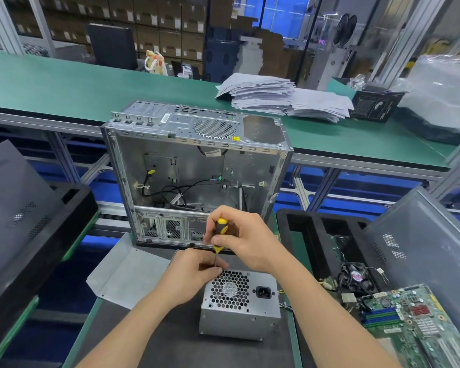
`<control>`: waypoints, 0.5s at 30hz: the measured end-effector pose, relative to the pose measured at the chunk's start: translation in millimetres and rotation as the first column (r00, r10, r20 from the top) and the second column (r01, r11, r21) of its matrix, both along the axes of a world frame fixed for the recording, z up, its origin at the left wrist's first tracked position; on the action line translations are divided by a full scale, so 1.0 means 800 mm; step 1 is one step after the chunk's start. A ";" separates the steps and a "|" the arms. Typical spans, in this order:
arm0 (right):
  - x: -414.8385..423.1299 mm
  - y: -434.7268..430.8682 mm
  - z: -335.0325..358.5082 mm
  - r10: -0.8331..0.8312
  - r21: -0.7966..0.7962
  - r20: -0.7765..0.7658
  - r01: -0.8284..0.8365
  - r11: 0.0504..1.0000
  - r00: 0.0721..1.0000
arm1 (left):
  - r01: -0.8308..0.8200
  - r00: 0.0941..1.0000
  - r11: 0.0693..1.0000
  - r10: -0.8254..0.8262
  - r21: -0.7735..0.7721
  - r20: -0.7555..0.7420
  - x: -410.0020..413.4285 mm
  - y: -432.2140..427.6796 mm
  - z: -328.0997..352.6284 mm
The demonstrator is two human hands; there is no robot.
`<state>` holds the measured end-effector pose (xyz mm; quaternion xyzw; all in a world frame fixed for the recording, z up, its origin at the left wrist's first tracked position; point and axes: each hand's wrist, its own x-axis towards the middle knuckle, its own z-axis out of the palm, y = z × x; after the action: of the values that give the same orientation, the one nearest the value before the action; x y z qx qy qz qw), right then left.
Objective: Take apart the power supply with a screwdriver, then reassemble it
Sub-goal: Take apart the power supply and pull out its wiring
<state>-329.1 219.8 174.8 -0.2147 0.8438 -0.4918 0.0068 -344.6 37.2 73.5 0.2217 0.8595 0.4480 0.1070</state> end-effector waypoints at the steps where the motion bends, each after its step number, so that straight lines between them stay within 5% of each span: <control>1: 0.001 0.000 0.000 -0.013 -0.004 -0.005 0.013 1.000 1.000 | -0.002 1.000 1.000 0.002 -0.005 0.000 0.001 0.000 0.001; 15: 0.021 0.023 0.020 -0.144 0.188 -0.106 0.162 0.969 0.984 | 0.043 0.999 0.994 -0.044 0.100 0.006 -0.002 0.001 0.009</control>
<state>-312.3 238.0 190.5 -0.1697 0.9016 -0.3950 -0.0487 -346.5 37.7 80.7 0.2438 0.8304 0.4890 0.1089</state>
